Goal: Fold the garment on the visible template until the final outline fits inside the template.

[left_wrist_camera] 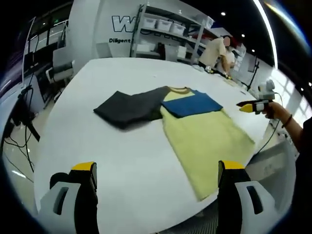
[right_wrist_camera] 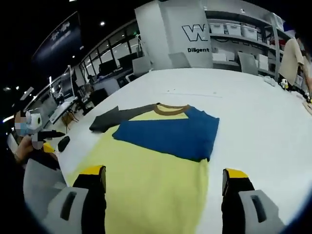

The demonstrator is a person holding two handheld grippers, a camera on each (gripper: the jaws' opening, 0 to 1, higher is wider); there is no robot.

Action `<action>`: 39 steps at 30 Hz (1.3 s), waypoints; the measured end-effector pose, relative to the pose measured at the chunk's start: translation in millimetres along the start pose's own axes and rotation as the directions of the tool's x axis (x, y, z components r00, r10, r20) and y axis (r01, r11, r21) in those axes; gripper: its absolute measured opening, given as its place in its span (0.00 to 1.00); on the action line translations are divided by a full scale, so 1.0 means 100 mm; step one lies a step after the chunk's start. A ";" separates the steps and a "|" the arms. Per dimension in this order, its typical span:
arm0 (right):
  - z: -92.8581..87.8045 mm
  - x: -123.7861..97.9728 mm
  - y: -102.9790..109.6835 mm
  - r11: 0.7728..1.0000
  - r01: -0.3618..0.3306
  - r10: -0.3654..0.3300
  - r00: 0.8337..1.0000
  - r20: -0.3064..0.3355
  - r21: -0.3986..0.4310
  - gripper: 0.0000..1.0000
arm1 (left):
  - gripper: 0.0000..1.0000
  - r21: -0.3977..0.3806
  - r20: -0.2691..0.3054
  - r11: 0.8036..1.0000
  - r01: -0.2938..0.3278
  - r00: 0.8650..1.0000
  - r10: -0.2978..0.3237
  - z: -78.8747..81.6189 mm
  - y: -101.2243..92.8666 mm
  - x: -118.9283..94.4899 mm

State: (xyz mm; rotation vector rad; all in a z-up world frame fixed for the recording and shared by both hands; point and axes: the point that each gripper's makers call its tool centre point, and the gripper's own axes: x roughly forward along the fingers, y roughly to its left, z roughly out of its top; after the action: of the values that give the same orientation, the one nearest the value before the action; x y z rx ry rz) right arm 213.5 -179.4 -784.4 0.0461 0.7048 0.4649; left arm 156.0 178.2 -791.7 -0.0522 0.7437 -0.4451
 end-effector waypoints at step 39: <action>-0.19 -0.39 0.29 0.998 -0.030 0.032 0.999 0.017 -0.060 0.96 | 0.78 -0.252 0.097 0.960 -0.123 0.984 0.151 0.64 0.77 0.74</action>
State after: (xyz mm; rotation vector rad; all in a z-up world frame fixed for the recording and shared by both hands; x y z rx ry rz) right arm 163.9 -172.1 -768.9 0.0049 0.6733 0.5145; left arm 275.3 211.1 -807.3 -0.2551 0.6798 -0.2137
